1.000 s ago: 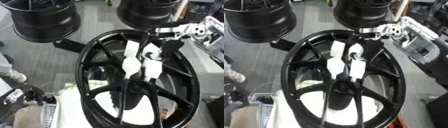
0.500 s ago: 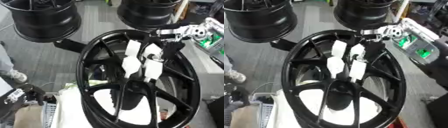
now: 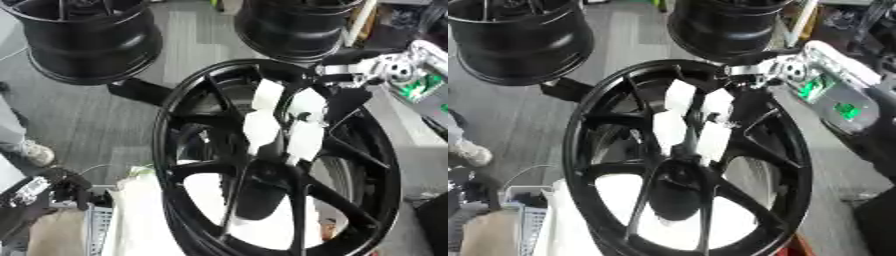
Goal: Pull the pin out of the wheel hub.
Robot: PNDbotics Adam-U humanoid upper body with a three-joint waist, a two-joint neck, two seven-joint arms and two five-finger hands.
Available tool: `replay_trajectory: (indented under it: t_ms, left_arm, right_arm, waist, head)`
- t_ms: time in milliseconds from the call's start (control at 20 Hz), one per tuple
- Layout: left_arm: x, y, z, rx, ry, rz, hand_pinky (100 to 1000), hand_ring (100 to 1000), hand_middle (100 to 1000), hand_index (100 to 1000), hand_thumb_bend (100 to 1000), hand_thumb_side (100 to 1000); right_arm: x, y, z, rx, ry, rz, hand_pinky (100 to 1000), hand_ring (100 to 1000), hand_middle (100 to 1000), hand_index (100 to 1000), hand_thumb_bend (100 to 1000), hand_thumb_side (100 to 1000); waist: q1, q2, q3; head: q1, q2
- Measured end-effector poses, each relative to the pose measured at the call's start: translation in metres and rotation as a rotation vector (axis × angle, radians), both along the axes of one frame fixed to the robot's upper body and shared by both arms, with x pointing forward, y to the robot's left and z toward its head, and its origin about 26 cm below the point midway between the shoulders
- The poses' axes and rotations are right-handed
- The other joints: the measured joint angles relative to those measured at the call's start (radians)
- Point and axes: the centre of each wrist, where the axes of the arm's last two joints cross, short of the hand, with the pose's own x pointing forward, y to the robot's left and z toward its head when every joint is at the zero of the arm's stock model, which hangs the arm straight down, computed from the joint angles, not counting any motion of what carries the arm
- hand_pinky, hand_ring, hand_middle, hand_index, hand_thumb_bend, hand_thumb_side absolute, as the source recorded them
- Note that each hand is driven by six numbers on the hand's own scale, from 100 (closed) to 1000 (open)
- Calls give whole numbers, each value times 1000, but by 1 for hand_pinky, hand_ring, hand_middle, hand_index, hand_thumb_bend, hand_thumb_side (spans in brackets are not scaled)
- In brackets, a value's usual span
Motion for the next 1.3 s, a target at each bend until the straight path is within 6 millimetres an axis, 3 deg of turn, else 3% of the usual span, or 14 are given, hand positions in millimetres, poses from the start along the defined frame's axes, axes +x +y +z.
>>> replay_trajectory:
  t_ms: [250, 850, 1300]
  left_arm:
    - [0, 0, 0, 0, 0, 0, 558, 474, 480, 662, 100, 1000]
    - [0, 0, 0, 0, 0, 0, 557, 474, 480, 662, 100, 1000]
    - [0, 0, 0, 0, 0, 0, 557, 474, 480, 662, 100, 1000]
  right_arm:
    - [0, -1, 1, -31, -19, -5, 675, 497, 640, 789, 249, 379]
    - [0, -2, 3, -41, -31, -11, 576, 417, 539, 635, 100, 191]
    - [-1, -2, 2, -5, -37, -30, 509, 368, 477, 571, 100, 100]
  waist:
    - [0, 0, -1]
    - [0, 0, -2]
    - [0, 0, -2]
  head:
    - [0, 0]
    - [1, 0]
    - [1, 0]
